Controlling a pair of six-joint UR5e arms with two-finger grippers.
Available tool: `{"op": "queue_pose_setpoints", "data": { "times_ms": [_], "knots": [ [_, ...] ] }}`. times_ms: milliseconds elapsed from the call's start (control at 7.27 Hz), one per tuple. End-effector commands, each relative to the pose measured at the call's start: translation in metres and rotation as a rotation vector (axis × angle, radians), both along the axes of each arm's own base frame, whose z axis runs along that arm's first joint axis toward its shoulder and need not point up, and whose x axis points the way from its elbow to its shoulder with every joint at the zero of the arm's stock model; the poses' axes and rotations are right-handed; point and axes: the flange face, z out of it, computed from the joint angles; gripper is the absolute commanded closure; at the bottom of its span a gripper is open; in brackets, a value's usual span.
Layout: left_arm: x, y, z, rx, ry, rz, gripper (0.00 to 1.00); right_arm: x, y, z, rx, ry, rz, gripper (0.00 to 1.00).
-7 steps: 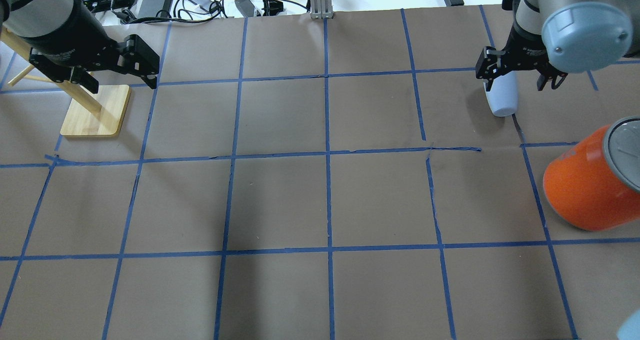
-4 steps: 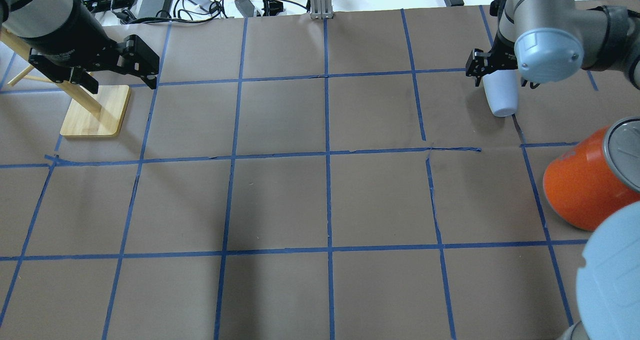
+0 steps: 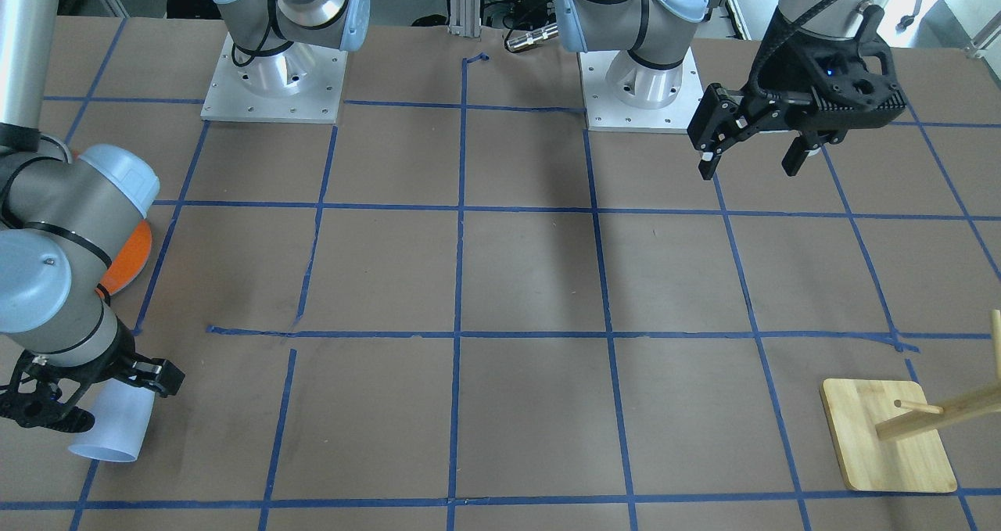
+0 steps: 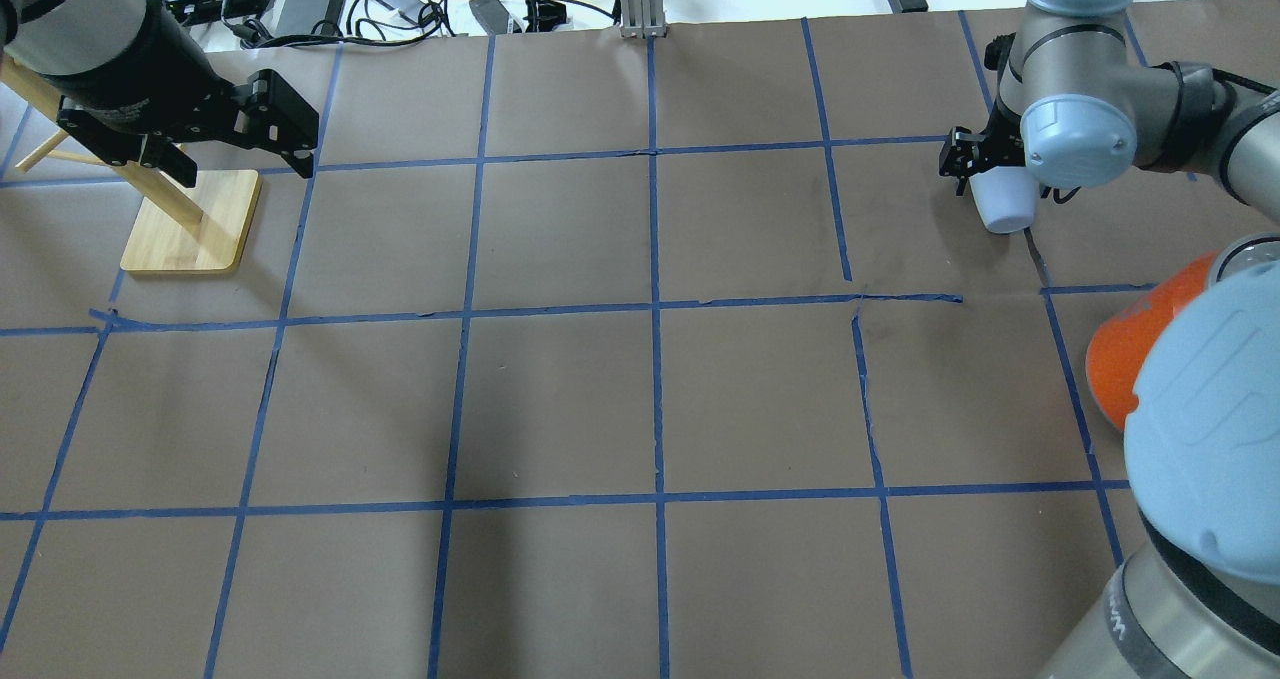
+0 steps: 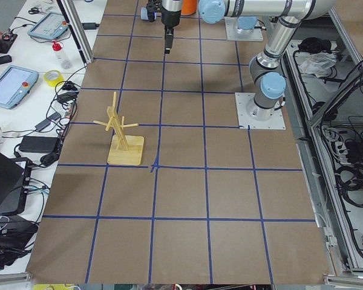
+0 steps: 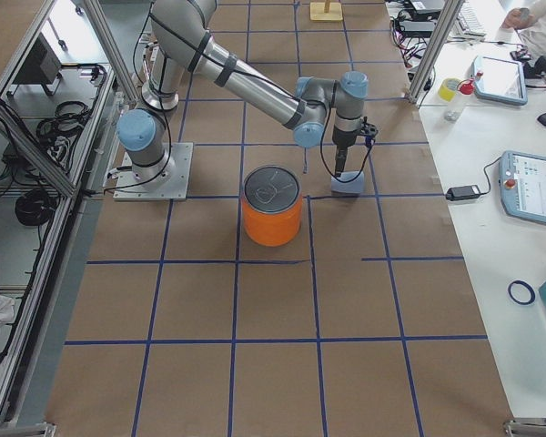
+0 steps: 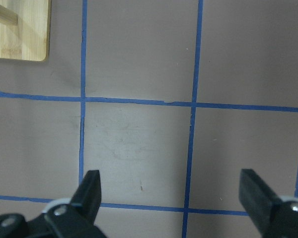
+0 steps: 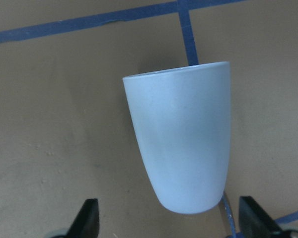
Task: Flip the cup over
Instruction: 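Lower the right gripper onto the upside-down pale blue cup and grasp it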
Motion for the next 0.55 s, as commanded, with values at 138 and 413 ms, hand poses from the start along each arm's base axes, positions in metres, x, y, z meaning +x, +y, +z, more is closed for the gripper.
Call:
{"op": "queue_pose_setpoints", "data": {
  "times_ms": [138,413],
  "knots": [
    [0.0,0.0,0.0,0.0,0.0,0.001,0.0,-0.014,-0.012,-0.027,-0.012,0.004,0.012,0.0],
    [0.0,0.0,0.0,0.0,0.0,0.001,0.0,-0.02,-0.017,-0.039,-0.013,0.009,0.063,0.0]
  ]
}}
